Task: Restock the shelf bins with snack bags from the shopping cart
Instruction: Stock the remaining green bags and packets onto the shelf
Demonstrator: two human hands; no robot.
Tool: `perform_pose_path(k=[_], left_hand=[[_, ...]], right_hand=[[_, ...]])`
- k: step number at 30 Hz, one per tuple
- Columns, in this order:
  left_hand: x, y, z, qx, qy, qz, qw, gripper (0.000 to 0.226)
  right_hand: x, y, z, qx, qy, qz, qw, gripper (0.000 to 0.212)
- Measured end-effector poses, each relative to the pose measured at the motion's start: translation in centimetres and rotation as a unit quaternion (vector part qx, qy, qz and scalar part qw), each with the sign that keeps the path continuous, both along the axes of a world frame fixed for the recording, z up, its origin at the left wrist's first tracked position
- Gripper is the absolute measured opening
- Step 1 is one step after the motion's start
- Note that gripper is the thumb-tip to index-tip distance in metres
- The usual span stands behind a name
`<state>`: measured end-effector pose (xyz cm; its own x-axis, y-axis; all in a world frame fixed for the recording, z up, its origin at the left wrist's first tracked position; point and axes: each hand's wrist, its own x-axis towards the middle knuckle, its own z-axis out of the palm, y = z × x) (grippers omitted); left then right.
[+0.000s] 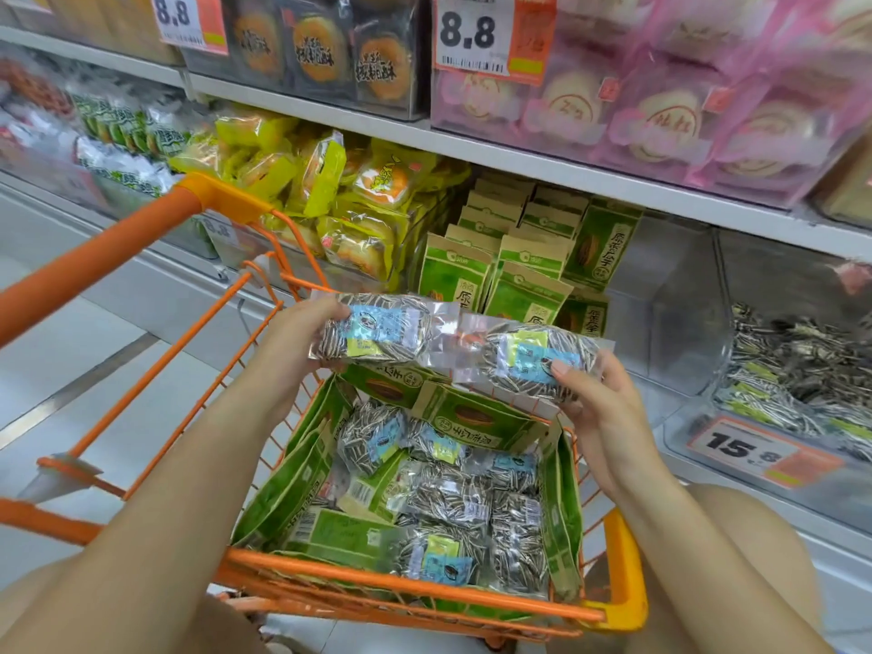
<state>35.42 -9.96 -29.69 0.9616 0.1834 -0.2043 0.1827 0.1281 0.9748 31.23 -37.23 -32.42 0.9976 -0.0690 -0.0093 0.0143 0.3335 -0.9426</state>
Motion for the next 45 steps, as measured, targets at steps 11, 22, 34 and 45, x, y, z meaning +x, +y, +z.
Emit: perform_pose_path(k=[11, 22, 34, 45], left_hand=[[-0.7, -0.2, -0.1, -0.137, -0.001, -0.273, 0.952, 0.060], [-0.9, -4.8, 0.9, -0.196, 0.007, -0.302, 0.933, 0.072], [-0.1, -9.6, -0.5, -0.163, -0.018, -0.278, 0.946, 0.090], [-1.3, -10.6, -1.3, -0.219, 0.007, -0.255, 0.942, 0.074]], right_hand=[[-0.1, 0.0, -0.1, -0.024, 0.042, 0.016, 0.999, 0.055], [0.7, 0.1, -0.7, -0.018, 0.054, -0.008, 0.998, 0.056], [1.0, 0.1, -1.3, -0.044, 0.068, -0.011, 0.997, 0.038], [0.9, 0.6, -1.4, -0.090, 0.051, 0.013, 0.995, 0.051]])
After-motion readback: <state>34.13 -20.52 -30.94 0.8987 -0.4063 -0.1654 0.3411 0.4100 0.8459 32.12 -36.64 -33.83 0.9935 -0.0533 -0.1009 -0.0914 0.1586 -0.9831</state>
